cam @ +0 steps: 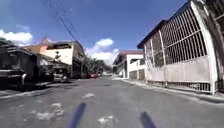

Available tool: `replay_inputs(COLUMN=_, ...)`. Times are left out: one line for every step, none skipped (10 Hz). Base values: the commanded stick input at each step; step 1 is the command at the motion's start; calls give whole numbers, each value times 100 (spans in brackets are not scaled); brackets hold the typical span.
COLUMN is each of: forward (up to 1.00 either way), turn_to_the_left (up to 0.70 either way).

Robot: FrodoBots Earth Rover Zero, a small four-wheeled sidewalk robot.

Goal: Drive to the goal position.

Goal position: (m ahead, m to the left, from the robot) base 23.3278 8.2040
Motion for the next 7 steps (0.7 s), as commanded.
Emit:
replay_inputs(forward=100, turn_to_the_left=-40)
replay_inputs(forward=100, turn_to_the_left=-40)
replay_inputs(forward=100, turn_to_the_left=-5)
replay_inputs(forward=100, turn_to_the_left=9)
replay_inputs(forward=100, turn_to_the_left=0)
replay_inputs(forward=100, turn_to_the_left=0)
replay_inputs(forward=100, turn_to_the_left=0)
